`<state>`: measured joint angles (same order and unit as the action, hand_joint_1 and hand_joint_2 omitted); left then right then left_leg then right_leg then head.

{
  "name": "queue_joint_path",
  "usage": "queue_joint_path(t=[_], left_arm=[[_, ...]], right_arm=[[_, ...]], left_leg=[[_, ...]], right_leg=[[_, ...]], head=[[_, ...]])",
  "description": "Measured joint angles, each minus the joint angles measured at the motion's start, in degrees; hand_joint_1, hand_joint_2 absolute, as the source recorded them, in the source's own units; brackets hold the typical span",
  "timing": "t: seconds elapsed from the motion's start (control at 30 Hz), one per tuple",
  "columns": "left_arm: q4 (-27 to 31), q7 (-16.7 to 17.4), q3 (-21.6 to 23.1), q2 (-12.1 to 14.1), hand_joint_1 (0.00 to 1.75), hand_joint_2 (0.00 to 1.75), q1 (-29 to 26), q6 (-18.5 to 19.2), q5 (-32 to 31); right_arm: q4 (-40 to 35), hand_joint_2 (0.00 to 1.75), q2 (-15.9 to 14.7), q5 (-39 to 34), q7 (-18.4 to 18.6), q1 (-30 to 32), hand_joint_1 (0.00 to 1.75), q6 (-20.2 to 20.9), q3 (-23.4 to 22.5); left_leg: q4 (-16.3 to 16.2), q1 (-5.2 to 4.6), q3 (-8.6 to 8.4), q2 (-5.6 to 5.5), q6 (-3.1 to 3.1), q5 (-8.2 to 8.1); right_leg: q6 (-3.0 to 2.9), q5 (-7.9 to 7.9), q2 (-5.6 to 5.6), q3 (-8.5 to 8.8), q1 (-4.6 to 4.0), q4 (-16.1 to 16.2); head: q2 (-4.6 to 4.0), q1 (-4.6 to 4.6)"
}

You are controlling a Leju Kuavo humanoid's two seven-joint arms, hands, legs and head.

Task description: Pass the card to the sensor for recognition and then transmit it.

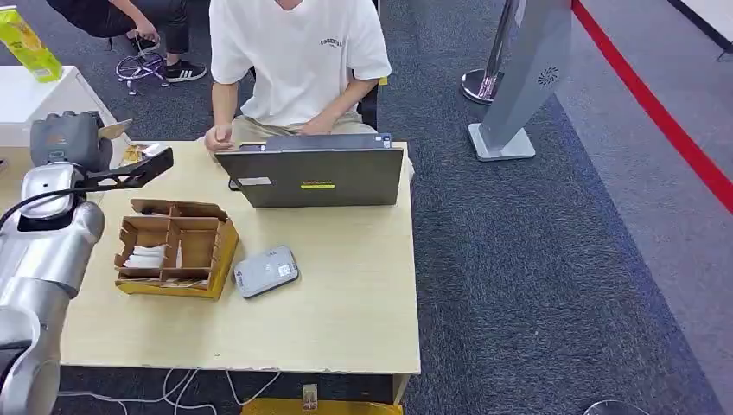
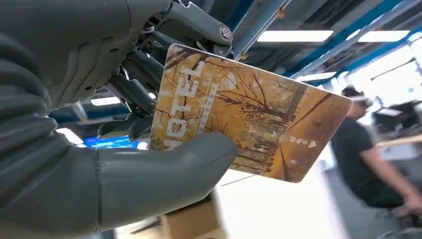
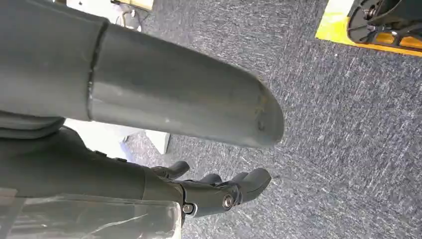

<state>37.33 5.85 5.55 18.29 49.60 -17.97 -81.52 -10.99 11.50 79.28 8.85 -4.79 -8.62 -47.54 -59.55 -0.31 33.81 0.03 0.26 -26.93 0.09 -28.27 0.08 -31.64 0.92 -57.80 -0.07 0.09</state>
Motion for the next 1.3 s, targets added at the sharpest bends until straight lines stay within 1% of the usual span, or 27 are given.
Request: queue_joint_path(t=[0.07, 0.1, 0.17, 0.27, 0.33, 0.5, 0.7, 0.77, 0.8, 0.87, 0.97, 1.07, 1.13, 1.17, 1.2, 1.23, 1.27, 1.3], left_arm=[[1.7, -2.1, 0.2, -0.6, 1.75, 1.75, -1.5, -1.5, 1.7], [3.6, -3.0, 0.5, -0.9, 1.75, 1.75, -2.6, -1.5, 2.6], [8.2, -4.2, 1.3, -1.6, 1.75, 1.75, -5.4, -0.6, 4.2], [19.6, -3.6, 3.6, -2.8, 1.75, 1.75, -11.7, 2.8, 5.4], [24.4, -3.2, 5.2, -3.3, 1.75, 1.75, -14.2, 3.7, 5.8], [30.3, -2.9, 6.0, -3.6, 1.75, 1.75, -16.5, 4.2, 6.2], [32.8, -2.9, 6.7, -3.6, 1.75, 1.75, -17.5, 4.3, 6.3], [33.5, -4.6, 6.9, -3.6, 1.75, 1.75, -17.9, 4.0, 7.1], [34.7, -5.4, 7.2, -3.7, 1.75, 1.75, -18.7, 4.0, 7.3], [38.2, -5.8, 8.5, -4.0, 1.75, 1.75, -21.1, 4.9, 7.1], [43.4, -4.2, 12.1, -4.5, 1.75, 1.75, -24.9, 7.5, 4.7], [46.1, -3.1, 15.0, -4.6, 1.75, 1.75, -26.6, 10.1, 4.2], [46.6, -2.1, 16.6, -4.6, 1.75, 1.75, -26.4, 14.5, 4.2], [46.4, -0.7, 17.8, -4.4, 1.75, 1.75, -25.7, 20.6, 4.3], [45.4, 0.0, 19.0, -4.2, 1.75, 1.75, -24.5, 25.8, 4.6], [43.5, 0.2, 20.4, -4.0, 1.75, 1.75, -23.1, 29.6, 5.2], [41.1, 0.2, 21.5, -3.8, 1.75, 1.75, -22.1, 29.7, 5.4], [39.2, 0.2, 22.4, -3.8, 1.75, 1.75, -21.3, 29.0, 5.6]], right_arm=[[0.0, 0.00, 0.2, 0.0, 0.4, 0.0, 0.00, -2.8, 0.0], [0.0, 0.00, 0.5, -0.1, 0.7, 0.0, 0.00, -4.6, 0.0], [0.1, 0.00, 0.9, -0.4, 1.2, 0.0, 0.00, -6.0, -0.2], [0.3, 0.00, 1.5, -0.6, 1.4, 0.1, 0.00, -6.6, -0.5], [0.3, 0.00, 1.7, -0.6, 1.4, 0.1, 0.00, -6.6, -0.5], [0.3, 0.00, 1.8, -0.6, 1.4, 0.2, 0.00, -6.5, -1.1], [0.4, 0.00, 1.9, -0.6, 1.4, 0.2, 0.00, -6.6, -1.4], [0.4, 0.00, 1.9, -0.8, 1.4, 0.2, 0.00, -6.9, -1.4], [0.4, 0.00, 1.9, -0.9, 1.4, 0.2, 0.00, -7.2, -1.5], [0.4, 0.00, 2.0, -1.6, 1.5, 0.2, 0.00, -7.9, -1.8], [0.4, 0.00, 2.2, -2.3, 1.5, 0.1, 0.00, -8.5, -2.2], [0.4, 0.00, 2.4, -2.7, 1.6, 0.2, 0.00, -8.9, -2.8], [0.5, 0.00, 2.4, -2.9, 1.6, 0.2, 0.00, -9.0, -3.0], [0.5, 0.00, 2.4, -3.4, 1.5, 0.2, 0.00, -8.8, -3.2], [0.5, 0.00, 2.4, -3.5, 1.5, 0.1, 0.00, -8.7, -3.3], [0.5, 0.00, 2.4, -3.5, 1.5, 0.1, 0.00, -8.6, -3.3], [0.5, 0.00, 2.4, -3.5, 1.5, 0.1, 0.00, -8.5, -3.3], [0.5, 0.00, 2.4, -3.5, 1.5, 0.2, 0.00, -8.4, -3.4]], left_leg=[[0.0, -0.01, 0.00, 0.03, 0.00, 0.00], [0.0, -0.01, 0.02, 0.04, 0.00, 0.00], [0.0, -0.01, 0.02, 0.04, 0.00, 0.00], [0.0, -0.02, 0.07, 0.03, 0.01, -0.01], [0.0, -0.01, 0.15, 0.02, 0.01, -0.01], [0.0, -0.01, 0.15, 0.03, 0.03, 0.02], [0.0, 0.00, 0.15, 0.04, 0.03, 0.07], [0.0, 0.00, 0.15, 0.04, 0.02, 0.07], [0.0, -0.01, 0.14, 0.04, 0.02, 0.07], [0.0, 0.00, 0.15, 0.04, 0.03, 0.06], [0.0, 0.00, 0.22, 0.00, 0.05, 0.04], [0.0, -0.02, 0.26, 0.01, 0.06, 0.04], [0.0, -0.02, 0.25, 0.00, 0.06, 0.05], [0.0, -0.01, 0.25, 0.00, 0.08, 0.07], [0.0, -0.01, 0.28, -0.01, 0.13, 0.11], [0.0, -0.01, 0.30, -0.01, 0.14, 0.17], [0.0, -0.01, 0.30, 0.00, 0.09, 0.24], [0.0, 0.00, 0.31, 0.03, 0.08, 0.25]], right_leg=[[0.04, 0.03, 0.04, 0.00, 0.00, 0.0], [0.04, 0.04, 0.07, 0.06, 0.00, 0.0], [0.04, 0.04, 0.07, 0.05, 0.01, 0.0], [0.04, 0.04, 0.06, 0.03, 0.01, 0.0], [0.04, 0.04, 0.05, -0.02, 0.01, 0.0], [0.09, 0.08, 0.06, -0.05, 0.00, 0.0], [0.07, 0.11, 0.06, -0.05, 0.00, 0.0], [0.07, 0.11, 0.07, -0.04, 0.00, 0.0], [0.07, 0.11, 0.07, -0.05, 0.00, 0.0], [0.07, 0.11, 0.07, -0.06, 0.01, 0.0], [0.09, 0.09, 0.02, -0.07, 0.02, 0.0], [0.10, 0.10, 0.03, -0.12, 0.01, 0.0], [0.10, 0.10, 0.01, -0.14, 0.01, 0.0], [0.11, 0.11, 0.00, -0.18, 0.01, 0.0], [0.12, 0.15, -0.03, -0.14, 0.00, 0.0], [0.14, 0.19, -0.04, -0.16, 0.00, 0.0], [0.07, 0.30, -0.02, -0.19, 0.00, 0.0], [0.06, 0.33, 0.02, -0.24, 0.00, 0.0]], head=[[0.00, 0.00], [0.00, -0.02], [0.00, 0.02], [0.00, 0.02], [0.00, 0.07], [0.00, 0.00], [0.00, 0.00], [0.00, 0.00], [0.00, -0.02], [0.00, 0.00], [0.00, -0.02], [0.00, 0.02], [0.00, 0.02], [0.00, 0.02], [0.00, 0.04], [0.00, 0.02], [0.00, 0.02], [0.00, -0.04]])
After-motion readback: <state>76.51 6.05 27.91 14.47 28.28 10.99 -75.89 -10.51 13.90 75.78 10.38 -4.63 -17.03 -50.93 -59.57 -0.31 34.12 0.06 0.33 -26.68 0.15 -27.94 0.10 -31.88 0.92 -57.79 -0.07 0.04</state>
